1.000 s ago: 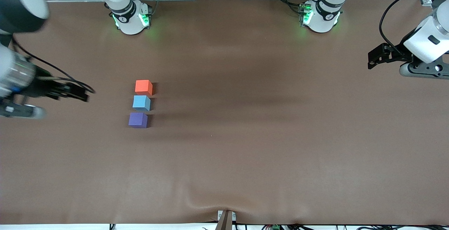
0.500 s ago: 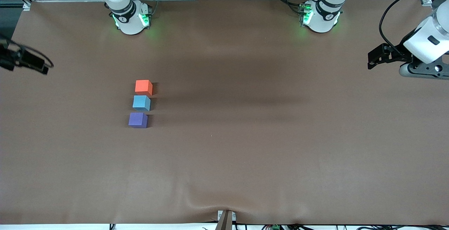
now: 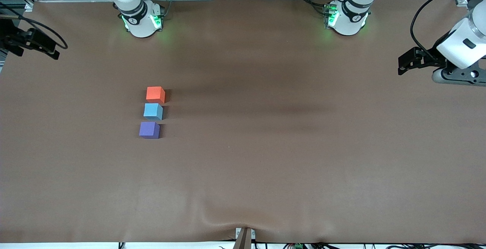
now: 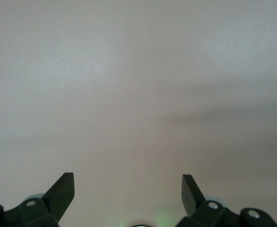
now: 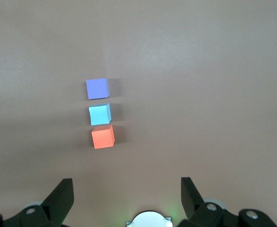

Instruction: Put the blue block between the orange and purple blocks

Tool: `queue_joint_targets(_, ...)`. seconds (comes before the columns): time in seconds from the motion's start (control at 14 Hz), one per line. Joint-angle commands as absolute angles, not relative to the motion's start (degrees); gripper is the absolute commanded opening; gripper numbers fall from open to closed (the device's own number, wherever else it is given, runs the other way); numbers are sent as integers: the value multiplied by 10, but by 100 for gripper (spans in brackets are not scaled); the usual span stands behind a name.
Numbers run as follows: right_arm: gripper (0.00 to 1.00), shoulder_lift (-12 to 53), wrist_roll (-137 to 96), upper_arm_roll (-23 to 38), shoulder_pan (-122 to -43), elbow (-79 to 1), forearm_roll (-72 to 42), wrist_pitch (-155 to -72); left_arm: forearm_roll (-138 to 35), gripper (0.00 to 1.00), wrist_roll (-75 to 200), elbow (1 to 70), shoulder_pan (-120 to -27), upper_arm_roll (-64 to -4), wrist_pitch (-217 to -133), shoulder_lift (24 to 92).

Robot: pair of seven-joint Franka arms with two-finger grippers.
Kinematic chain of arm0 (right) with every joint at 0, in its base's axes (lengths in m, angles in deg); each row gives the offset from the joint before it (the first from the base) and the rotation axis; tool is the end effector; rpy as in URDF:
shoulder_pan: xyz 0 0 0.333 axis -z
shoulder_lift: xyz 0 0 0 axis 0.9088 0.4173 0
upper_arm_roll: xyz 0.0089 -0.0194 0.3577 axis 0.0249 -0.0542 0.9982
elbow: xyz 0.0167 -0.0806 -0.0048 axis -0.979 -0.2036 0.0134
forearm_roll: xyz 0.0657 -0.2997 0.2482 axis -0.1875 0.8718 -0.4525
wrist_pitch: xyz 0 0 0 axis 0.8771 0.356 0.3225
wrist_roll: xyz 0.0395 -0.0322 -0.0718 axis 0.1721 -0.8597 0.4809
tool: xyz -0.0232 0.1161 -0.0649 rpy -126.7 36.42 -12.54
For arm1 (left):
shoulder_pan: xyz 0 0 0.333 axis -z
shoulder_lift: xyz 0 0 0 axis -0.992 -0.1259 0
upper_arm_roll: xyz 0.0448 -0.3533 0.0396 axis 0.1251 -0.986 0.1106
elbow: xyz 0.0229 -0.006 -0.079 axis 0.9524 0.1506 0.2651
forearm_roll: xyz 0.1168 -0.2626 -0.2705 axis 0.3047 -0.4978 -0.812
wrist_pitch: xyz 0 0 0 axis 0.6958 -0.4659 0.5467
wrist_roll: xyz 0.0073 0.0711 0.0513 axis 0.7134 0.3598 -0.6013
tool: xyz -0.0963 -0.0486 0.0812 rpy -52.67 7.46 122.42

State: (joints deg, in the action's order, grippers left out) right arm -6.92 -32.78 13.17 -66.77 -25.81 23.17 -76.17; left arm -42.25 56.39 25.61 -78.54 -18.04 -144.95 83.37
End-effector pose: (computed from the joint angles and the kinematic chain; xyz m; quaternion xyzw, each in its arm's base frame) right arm 0.5097 0.0120 0.6899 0.9982 -0.0480 -0.0335 0.0123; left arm 0.5466 -0.0646 0.6349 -0.9980 0.0574 0.0271 0.0036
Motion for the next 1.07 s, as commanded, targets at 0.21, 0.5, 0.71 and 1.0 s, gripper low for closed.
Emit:
queue_joint_targets(0.21,100,-90,-327,129,-670,-280,235,-790,-425,100,555,244,-790,-181,-1439,829)
queue_joint_targets(0.5,100,-87,-325,130,-675,-274,240,-788,-425,100,554,244,-790,-181,-1439,829)
queue_joint_targets(0.71,100,-86,-316,130,-673,-274,234,-790,-425,100,554,244,-790,-181,-1439,829)
queue_joint_targets(1.0,100,-82,-314,129,-670,-269,201,-791,-426,100,554,244,-790,-181,-1440,829)
